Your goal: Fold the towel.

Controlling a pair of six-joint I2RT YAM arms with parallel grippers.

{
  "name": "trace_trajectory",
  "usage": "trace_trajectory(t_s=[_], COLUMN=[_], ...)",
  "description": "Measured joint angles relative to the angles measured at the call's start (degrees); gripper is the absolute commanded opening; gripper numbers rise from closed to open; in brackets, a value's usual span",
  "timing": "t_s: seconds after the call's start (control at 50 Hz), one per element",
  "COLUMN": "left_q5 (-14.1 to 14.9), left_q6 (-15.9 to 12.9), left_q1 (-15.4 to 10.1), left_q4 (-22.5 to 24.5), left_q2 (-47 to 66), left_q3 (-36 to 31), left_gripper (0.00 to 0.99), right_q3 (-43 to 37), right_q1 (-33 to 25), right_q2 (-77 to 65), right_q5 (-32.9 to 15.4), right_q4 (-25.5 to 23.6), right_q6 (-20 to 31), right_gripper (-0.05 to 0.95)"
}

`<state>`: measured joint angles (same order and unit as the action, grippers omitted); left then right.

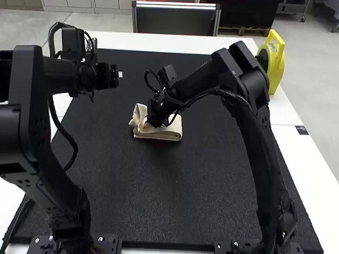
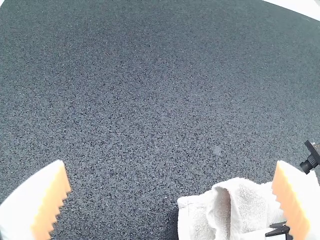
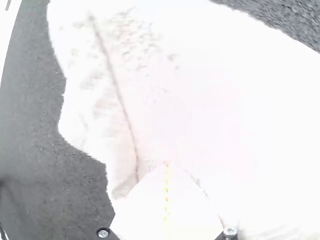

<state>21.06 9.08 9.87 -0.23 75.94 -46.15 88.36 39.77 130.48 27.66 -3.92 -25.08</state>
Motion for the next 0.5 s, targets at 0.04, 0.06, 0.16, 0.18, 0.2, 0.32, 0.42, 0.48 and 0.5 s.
trace_trajectory(t_s=[0.04,0.06,0.16,0.18,0.2,0.32,0.42,0.48,0.5], left_q5=[0.0,-0.02,0.0,0.02,0.02,0.0,0.0,0.0,0.0], left_q6=[0.0,-0.02,0.0,-0.02,0.0,-0.02,0.0,-0.02,-0.02], left_q1=[0.0,0.0,0.09,0.15,0.26,0.63,0.63,0.63,0.63], left_q4=[0.02,0.02,0.02,0.0,0.02,0.02,0.02,0.02,0.02], left_q2=[0.0,0.0,0.0,0.0,0.0,0.0,0.0,0.0,0.0], left_q3=[0.0,0.0,0.0,0.0,0.0,0.0,0.02,0.0,0.0], left_gripper=[0.959,0.959,0.959,0.959,0.959,0.959,0.959,0.959,0.959], right_q3=[0.46,0.66,2.01,2.25,2.64,3.72,4.0,4.26,4.44], right_q1=[0.35,0.5,1.55,1.77,2.05,2.93,3.23,3.26,3.26], right_q2=[0.02,0.0,0.35,0.52,0.76,1.95,2.86,3.48,3.76], right_q5=[0.0,0.0,0.02,0.0,0.02,0.0,0.02,0.04,0.04], right_q4=[0.0,-0.02,0.07,0.09,0.09,0.17,0.2,0.17,0.2], right_q6=[0.0,0.0,0.0,0.0,0.0,0.0,0.0,0.0,0.0], right_gripper=[-0.02,-0.02,-0.02,-0.02,-0.02,-0.02,-0.02,-0.02,-0.02])
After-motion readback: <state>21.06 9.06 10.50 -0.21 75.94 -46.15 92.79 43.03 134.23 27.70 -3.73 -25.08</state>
